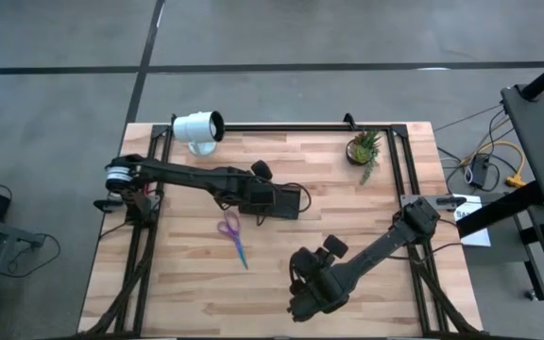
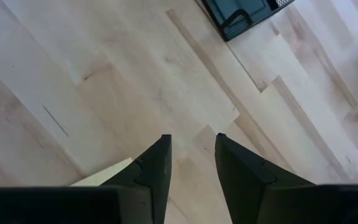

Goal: Pick and place office supplies into organizer
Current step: Put the black pen into the black desk organizer, then put the violet scissors into the black desk organizer

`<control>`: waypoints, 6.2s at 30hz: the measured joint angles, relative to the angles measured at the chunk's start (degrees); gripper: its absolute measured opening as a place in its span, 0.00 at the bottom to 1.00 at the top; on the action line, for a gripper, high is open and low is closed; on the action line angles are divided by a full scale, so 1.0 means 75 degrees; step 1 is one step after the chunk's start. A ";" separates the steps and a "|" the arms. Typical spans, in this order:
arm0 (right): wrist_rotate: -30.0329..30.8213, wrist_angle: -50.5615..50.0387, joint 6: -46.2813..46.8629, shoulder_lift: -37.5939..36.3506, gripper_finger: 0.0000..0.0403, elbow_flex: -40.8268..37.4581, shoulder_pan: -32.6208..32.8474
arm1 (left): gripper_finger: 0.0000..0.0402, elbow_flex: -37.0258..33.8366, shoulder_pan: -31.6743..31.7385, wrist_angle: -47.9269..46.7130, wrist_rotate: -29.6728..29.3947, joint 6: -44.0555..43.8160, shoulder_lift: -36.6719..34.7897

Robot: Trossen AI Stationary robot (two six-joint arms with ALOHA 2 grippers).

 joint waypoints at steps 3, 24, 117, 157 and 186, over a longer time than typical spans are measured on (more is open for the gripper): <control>0.0000 0.0007 -0.0015 0.0000 0.28 -0.0027 -0.0001 | 0.25 0.0003 -0.0015 0.0197 -0.0020 -0.0179 0.0008; -0.0069 0.1456 -0.1778 -0.0003 0.27 -0.0604 -0.0633 | 0.37 -0.0980 -0.0883 -0.0591 0.3817 -0.3854 -0.2678; -0.0918 0.5176 -0.3081 0.0390 0.17 -0.0756 -0.1480 | 0.00 -0.5039 -0.0366 0.2637 0.3602 -0.4293 -0.3121; -0.1160 0.5159 -0.3052 0.0402 0.21 -0.1091 -0.1462 | 0.21 -0.6125 -0.0003 0.4431 0.3997 -0.2158 -0.2493; -0.1173 0.5143 -0.3087 0.0402 0.17 -0.1172 -0.1459 | 0.13 -0.5371 -0.0064 0.3522 0.3724 -0.2187 -0.2296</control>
